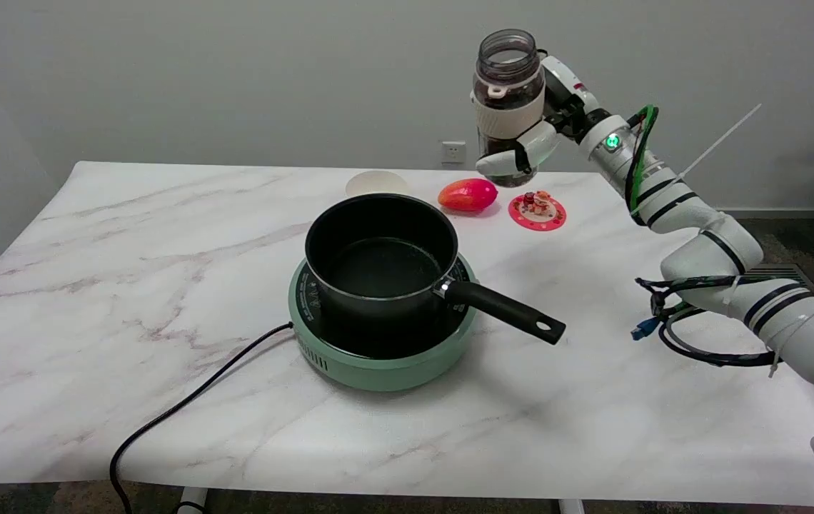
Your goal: Pour the contents of the bottle into the soup pot.
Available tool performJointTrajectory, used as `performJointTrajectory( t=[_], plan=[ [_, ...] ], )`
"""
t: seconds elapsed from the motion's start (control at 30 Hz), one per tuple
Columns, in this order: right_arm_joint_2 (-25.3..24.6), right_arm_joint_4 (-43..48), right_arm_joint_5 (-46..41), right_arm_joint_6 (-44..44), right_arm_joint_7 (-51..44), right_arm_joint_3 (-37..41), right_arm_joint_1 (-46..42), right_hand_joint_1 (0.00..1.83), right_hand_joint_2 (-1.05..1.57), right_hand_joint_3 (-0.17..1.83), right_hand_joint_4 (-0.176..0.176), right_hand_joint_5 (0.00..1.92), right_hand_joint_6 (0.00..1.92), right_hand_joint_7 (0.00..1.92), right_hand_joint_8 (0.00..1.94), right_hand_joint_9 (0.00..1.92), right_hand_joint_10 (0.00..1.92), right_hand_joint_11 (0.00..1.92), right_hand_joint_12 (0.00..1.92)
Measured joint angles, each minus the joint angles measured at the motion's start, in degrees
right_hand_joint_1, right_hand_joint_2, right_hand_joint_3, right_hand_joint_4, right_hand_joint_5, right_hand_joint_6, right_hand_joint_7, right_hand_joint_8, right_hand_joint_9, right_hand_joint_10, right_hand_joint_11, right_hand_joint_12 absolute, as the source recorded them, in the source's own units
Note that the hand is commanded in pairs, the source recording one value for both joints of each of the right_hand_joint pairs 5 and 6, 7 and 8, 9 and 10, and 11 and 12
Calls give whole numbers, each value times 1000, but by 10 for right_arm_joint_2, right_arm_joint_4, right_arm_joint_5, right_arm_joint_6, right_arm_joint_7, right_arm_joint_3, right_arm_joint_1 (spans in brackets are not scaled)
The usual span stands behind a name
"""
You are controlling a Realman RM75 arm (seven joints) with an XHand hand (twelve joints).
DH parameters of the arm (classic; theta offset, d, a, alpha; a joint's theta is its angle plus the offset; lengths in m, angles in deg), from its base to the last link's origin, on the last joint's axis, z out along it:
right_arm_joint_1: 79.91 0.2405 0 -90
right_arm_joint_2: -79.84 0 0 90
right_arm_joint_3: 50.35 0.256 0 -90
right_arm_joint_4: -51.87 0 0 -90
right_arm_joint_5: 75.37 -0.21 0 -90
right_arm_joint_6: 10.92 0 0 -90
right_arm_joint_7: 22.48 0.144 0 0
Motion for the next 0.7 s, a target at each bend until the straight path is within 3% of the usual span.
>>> performJointTrajectory(
  t=[0.7],
  plan=[
    [14,121,200,57,-9,-6,-5,1561,885,636,0,1920,1920,1920,1920,1392,1392,1194,1194]
  ],
)
